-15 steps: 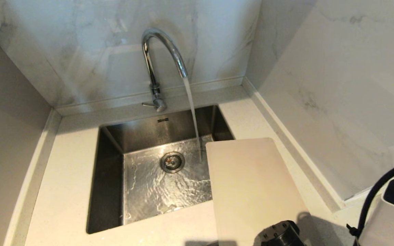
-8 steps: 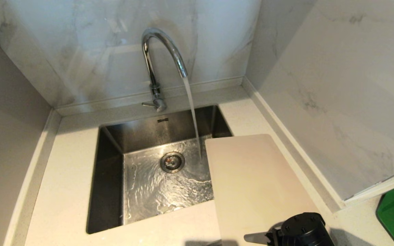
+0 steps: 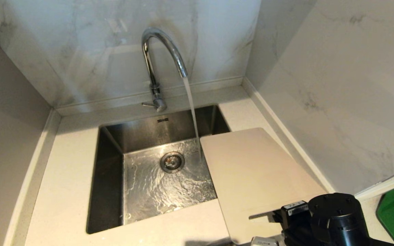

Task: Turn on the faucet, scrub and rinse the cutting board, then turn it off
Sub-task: Pick up the cutting board

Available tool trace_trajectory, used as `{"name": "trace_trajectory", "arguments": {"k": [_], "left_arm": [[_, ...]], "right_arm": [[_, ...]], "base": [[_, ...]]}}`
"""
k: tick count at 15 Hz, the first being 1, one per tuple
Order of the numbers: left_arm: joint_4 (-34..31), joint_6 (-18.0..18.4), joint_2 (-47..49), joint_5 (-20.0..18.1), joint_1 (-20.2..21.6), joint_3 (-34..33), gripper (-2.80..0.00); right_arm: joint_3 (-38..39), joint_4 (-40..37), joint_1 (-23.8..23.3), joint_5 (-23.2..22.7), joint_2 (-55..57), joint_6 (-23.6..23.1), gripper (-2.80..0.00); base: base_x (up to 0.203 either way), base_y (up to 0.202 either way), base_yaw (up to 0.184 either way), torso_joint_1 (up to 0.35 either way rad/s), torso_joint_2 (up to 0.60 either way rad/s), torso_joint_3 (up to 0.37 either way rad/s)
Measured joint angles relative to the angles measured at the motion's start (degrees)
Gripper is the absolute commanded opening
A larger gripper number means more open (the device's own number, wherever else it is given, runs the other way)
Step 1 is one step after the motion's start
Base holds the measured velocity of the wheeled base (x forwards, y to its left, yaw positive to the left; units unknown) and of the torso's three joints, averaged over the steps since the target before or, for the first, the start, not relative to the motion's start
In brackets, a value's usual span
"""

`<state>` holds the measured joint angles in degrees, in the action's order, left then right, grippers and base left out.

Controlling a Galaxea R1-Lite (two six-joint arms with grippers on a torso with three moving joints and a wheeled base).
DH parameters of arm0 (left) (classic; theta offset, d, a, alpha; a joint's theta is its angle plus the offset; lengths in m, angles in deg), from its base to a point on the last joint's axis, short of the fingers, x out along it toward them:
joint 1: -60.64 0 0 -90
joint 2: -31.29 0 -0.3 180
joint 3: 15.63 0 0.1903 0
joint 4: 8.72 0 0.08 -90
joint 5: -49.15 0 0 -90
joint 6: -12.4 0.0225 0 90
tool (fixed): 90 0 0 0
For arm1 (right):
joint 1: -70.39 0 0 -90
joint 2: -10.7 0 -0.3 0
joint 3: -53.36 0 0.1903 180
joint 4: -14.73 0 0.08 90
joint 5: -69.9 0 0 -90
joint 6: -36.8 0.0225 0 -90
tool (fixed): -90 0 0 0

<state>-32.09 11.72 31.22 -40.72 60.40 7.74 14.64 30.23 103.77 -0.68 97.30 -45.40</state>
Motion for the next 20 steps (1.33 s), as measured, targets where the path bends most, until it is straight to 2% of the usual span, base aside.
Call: {"name": "trace_trajectory", "arguments": {"k": [3,7,11,20], "left_arm": [[0.0,0.05,0.0,0.0,0.0,0.0,-2.8],[0.0,0.02,0.0,-0.03,-0.03,0.0,-2.8],[0.0,0.04,0.0,-0.03,0.04,0.0,-2.8],[0.0,0.01,0.0,-0.02,0.04,0.0,-2.8]], "right_arm": [[-0.3,-0.11,-0.24,-0.02,-3.44,-1.94,-2.8],[0.07,-0.11,-0.17,-0.23,-7.99,-7.73,-2.8],[0.07,0.07,-0.17,-0.35,-11.64,-10.56,-2.8],[-0.57,0.09,-0.17,-0.66,-14.29,-10.35,-2.8]], "base": [[0.0,0.0,0.0,0.0,0.0,0.0],[0.0,0.0,0.0,0.0,0.0,0.0],[0.0,0.0,0.0,0.0,0.0,0.0],[0.0,0.0,0.0,0.0,0.0,0.0]]}}
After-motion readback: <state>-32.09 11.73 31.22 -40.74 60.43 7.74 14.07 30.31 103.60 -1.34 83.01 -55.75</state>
